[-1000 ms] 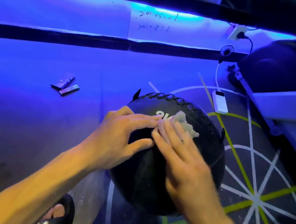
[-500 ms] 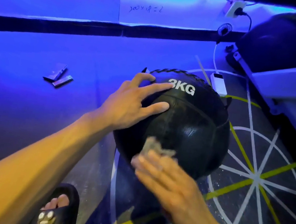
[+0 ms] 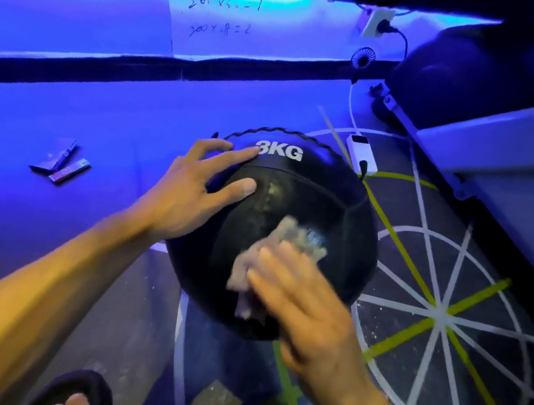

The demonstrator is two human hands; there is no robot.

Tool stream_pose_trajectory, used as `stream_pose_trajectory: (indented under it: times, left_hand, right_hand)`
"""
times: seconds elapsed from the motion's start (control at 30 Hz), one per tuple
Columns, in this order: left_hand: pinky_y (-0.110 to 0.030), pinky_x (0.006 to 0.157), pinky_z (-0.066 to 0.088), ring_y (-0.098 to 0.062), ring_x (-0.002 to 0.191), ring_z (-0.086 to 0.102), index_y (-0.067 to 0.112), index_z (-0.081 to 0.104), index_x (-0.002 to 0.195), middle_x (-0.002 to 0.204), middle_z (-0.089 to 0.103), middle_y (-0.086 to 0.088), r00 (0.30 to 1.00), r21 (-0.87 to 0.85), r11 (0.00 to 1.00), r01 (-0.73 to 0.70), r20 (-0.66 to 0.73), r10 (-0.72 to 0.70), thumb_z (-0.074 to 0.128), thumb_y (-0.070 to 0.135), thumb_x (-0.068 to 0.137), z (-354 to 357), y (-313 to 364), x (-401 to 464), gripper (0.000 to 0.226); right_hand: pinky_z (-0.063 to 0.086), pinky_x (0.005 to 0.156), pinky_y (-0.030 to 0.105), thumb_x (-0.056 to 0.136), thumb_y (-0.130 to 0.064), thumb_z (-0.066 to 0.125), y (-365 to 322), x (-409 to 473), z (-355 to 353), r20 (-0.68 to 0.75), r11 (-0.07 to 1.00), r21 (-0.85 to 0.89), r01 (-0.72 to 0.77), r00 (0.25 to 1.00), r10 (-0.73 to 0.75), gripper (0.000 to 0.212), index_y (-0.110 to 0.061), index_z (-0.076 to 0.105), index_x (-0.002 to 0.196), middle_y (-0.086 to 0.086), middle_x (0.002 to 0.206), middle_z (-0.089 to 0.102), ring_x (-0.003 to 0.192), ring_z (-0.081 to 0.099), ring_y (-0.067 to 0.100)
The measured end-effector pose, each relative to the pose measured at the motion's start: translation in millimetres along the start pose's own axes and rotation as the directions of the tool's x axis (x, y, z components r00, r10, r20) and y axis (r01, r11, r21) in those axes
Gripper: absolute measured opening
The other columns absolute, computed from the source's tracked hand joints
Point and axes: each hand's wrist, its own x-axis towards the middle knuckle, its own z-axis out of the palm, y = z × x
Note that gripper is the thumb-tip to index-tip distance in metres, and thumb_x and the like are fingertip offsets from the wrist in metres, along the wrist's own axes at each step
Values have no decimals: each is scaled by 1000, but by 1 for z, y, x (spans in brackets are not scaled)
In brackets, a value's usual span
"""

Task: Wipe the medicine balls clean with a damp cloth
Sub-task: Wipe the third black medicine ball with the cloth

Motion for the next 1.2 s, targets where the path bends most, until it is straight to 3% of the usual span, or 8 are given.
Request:
stream_pose_trajectory:
  times: [0.1, 0.17, 0.27, 0.4, 0.53, 0.67, 1.0, 1.2]
  left_hand:
    - [-47, 122, 29, -15, 146, 32, 75, 40, 136, 145, 30, 28, 1000, -33, 999, 10, -25, -11, 42, 88, 79, -2, -7, -1, 58]
    - [-42, 122, 27, -14, 146, 32, 75, 41, 134, 142, 32, 27, 999, -46, 999, 12, -36, -13, 43, 87, 79, -2, -5, 2, 57]
    - [-34, 120, 26, -9, 144, 34, 78, 42, 129, 140, 34, 25, 999, -61, 998, 24, -31, -25, 44, 85, 81, -4, -6, 8, 48]
    - [-24, 116, 25, 6, 136, 36, 58, 48, 142, 145, 41, 17, 998, -70, 997, 15, -52, -19, 48, 69, 97, -12, -19, 14, 47]
    - [-21, 115, 38, 5, 130, 48, 24, 55, 149, 145, 57, 8, 986, -51, 998, 39, -159, -47, 51, 50, 105, -34, -34, 17, 51]
    - [-32, 118, 35, -6, 139, 47, 42, 54, 145, 148, 51, 11, 965, -31, 999, -33, -261, 24, 54, 59, 97, -35, -11, 6, 51]
    - [-53, 123, 28, -17, 151, 32, 60, 42, 146, 161, 37, 18, 980, 177, 977, -116, -140, 141, 48, 89, 80, -30, 7, 30, 72]
    - [-51, 122, 29, -23, 148, 33, 67, 40, 142, 159, 39, 20, 985, 187, 981, -49, -152, 78, 44, 94, 76, -26, 15, 45, 72]
  right_hand:
    - [42, 115, 47, 98, 7, 49, 31, 7, -17, 35, 994, -15, 107, 994, -107, 41, -6, 65, 134, 8, 149, 54, 144, 46, 25]
    - [42, 116, 36, 91, 14, 46, 57, 27, -26, -124, 986, 45, -161, 978, 165, 53, -9, 65, 135, 2, 147, 57, 139, 52, 16]
    - [53, 82, 24, 92, 5, 53, 79, 46, -32, -255, 758, 271, -593, 715, 651, 53, -24, 69, 133, -12, 131, 68, 94, 67, -8]
    - [51, 72, 20, 95, -3, 57, 83, 25, -22, -271, 641, 363, -676, 581, 767, 42, -27, 73, 127, -10, 108, 77, 72, 63, 3]
    - [58, 85, 34, 97, -2, 57, 92, -2, -4, -180, 517, 429, -741, 491, 852, 36, -26, 74, 118, -16, 98, 74, 85, 68, 1]
    - [57, 88, 55, 90, -4, 59, 88, -13, 23, -70, 352, 510, -785, 370, 926, 42, -43, 71, 101, -8, 97, 76, 91, 72, 16]
    - [48, 91, 17, 90, -13, 75, 47, 37, 29, -319, 659, 522, -542, 592, 740, 31, -30, 65, 114, -10, 111, 65, 105, 63, 5]
    - [49, 87, 34, 89, -35, 72, 37, 35, 34, -346, 729, 362, -581, 642, 684, 20, -28, 61, 105, -16, 106, 53, 102, 56, 16]
